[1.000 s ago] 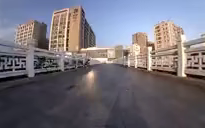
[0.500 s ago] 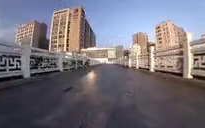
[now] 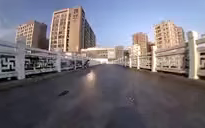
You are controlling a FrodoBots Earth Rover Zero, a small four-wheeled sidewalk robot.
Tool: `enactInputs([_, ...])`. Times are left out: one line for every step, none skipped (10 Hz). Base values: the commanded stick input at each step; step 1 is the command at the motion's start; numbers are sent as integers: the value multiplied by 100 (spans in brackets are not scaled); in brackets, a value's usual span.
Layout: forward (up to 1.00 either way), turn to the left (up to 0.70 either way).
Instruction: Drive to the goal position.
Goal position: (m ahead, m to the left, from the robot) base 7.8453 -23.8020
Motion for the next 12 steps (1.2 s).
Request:
enactInputs([45, 0])
enactInputs([45, 0])
enactInputs([45, 0])
enactInputs([45, 0])
enactInputs([45, 0])
enactInputs([45, 0])
enactInputs([45, 0])
enactInputs([45, 0])
enactInputs([45, 0])
enactInputs([45, 0])
enactInputs([45, 0])
enactInputs([45, 0])
